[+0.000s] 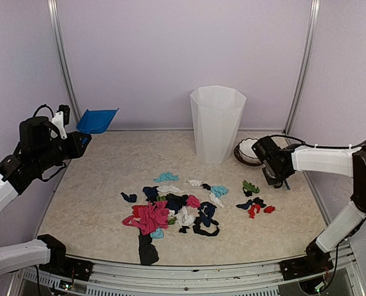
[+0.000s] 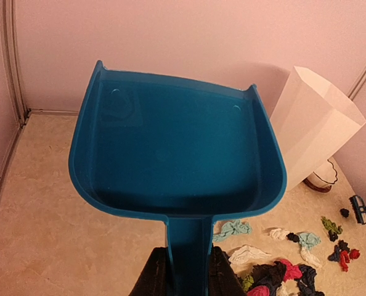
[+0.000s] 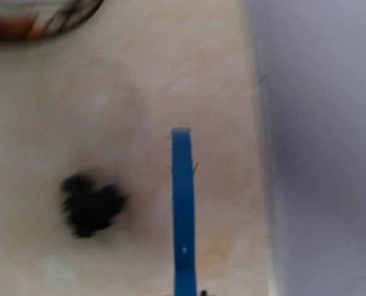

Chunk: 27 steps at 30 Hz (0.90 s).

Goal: Sweep away the paper scraps from the table
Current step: Sweep the paper scraps at the center of the board.

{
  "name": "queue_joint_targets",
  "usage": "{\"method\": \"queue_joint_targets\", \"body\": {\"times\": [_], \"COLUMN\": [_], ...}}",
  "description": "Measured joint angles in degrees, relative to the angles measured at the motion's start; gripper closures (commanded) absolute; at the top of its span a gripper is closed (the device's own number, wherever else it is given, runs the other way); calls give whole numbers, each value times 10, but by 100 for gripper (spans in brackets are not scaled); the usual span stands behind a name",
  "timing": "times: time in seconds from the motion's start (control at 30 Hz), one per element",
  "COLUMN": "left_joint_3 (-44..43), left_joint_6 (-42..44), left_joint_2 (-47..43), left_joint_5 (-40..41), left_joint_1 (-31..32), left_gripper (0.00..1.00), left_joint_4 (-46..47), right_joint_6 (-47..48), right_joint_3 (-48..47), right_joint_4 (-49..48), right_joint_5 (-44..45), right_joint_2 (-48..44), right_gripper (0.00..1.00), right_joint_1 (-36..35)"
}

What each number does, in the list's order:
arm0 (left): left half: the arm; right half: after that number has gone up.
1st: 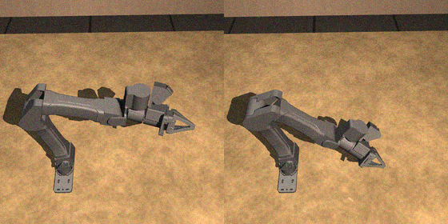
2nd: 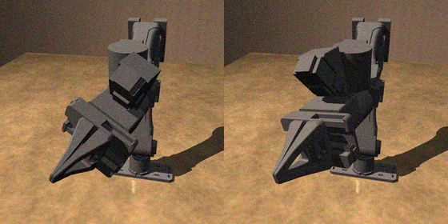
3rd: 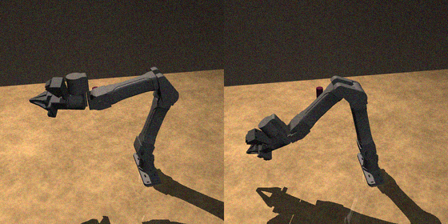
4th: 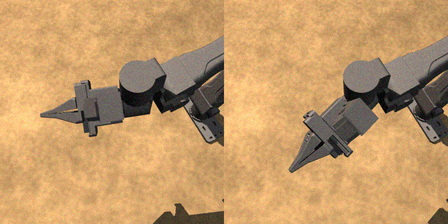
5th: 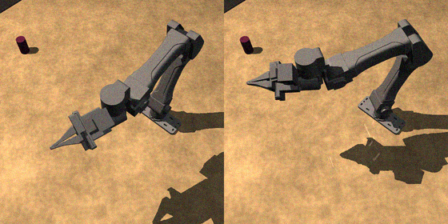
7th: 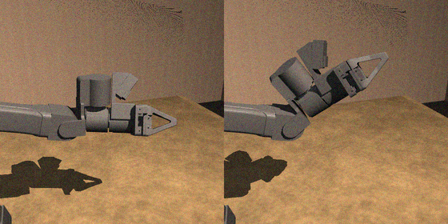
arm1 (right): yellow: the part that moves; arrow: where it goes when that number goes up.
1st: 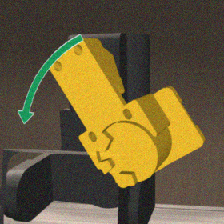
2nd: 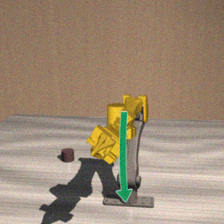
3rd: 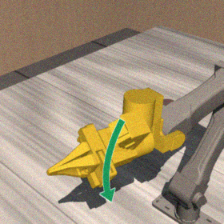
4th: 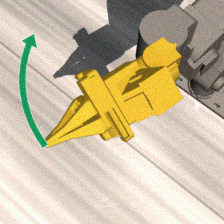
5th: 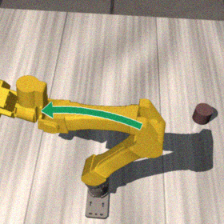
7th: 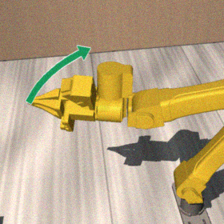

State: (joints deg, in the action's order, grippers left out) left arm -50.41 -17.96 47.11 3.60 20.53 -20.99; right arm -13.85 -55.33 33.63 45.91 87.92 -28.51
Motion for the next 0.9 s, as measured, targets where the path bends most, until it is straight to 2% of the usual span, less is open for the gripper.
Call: {"method": "queue_joint_targets", "body": {"times": [0.17,0.43,0.73,0.9], "left_joint_3": [0,0,0,0], "left_joint_6": [0,0,0,0], "left_joint_2": [-1,-1,-2,-2], "left_joint_5": [-2,-4,-4,-6], "left_joint_1": [0,0,0,0], "left_gripper": [100,100,100,100], "left_joint_4": [0,0,0,0], "right_joint_6": [-3,-4,-43,-68], "right_joint_3": [-15,-49,-87,-148], "right_joint_4": [7,30,46,56], "right_joint_5": [-62,-169,-286,-333], "right_joint_2": [62,57,47,67], "right_gripper": [100,100,100,100], "right_joint_1": [1,-16,-126,-192]}}
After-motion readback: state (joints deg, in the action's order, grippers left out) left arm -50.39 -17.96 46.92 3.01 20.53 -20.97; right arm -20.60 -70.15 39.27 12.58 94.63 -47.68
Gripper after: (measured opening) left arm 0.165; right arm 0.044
